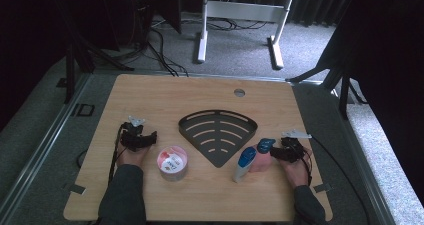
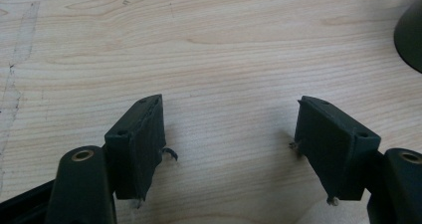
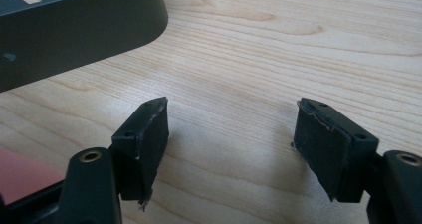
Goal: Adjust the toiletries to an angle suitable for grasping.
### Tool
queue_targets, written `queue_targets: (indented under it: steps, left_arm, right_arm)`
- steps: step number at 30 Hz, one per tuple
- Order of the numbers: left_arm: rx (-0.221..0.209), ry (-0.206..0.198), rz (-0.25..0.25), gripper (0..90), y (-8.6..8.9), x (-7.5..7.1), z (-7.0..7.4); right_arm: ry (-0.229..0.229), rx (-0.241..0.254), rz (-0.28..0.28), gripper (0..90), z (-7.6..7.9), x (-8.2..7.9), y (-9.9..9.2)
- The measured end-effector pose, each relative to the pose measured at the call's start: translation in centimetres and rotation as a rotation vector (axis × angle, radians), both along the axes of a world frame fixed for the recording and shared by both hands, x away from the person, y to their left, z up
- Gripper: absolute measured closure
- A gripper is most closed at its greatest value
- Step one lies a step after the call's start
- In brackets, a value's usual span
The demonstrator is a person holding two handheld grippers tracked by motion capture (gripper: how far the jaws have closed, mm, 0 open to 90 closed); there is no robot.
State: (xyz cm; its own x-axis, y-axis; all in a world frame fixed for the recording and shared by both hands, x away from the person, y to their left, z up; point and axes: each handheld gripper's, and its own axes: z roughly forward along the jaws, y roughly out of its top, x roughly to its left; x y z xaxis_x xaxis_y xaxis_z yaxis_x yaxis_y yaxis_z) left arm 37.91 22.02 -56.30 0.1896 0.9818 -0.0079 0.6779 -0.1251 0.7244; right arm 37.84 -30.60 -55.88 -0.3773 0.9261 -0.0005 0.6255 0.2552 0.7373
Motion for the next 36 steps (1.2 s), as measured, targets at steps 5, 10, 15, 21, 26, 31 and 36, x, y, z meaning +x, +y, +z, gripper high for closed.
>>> queue_targets:
  steps: [5,10,15,21,26,31,36]
  left_arm:
    - [0.018,-0.014,-0.005,32.8,-0.2,-0.5,0.0]
    - [-0.002,-0.005,0.007,32.6,0.0,-0.4,0.0]
    - [-0.002,-0.004,0.007,32.5,0.0,-0.4,0.0]
    - [-0.003,-0.005,0.006,32.4,0.0,-0.4,0.0]
    - [-0.002,-0.004,0.006,32.4,0.0,-0.4,0.0]
    - [-0.003,-0.005,0.006,32.4,0.0,-0.4,0.0]
    - [-0.003,-0.005,0.005,32.1,0.0,-0.4,0.0]
  right_arm:
    - [0.020,-0.009,0.016,25.3,0.1,0.1,0.1]
    - [0.046,-0.016,0.005,35.8,0.6,-0.2,0.0]
    - [0.056,-0.036,0.037,51.0,1.3,-1.5,-0.3]
    - [0.111,-0.049,0.108,77.5,1.5,-3.1,-0.7]
    - [0.115,-0.065,0.131,90.0,1.8,-4.0,-0.6]
    - [0.107,-0.062,0.151,90.0,2.2,-5.7,-0.3]
    - [0.098,-0.035,0.194,90.0,2.6,-7.4,0.3]
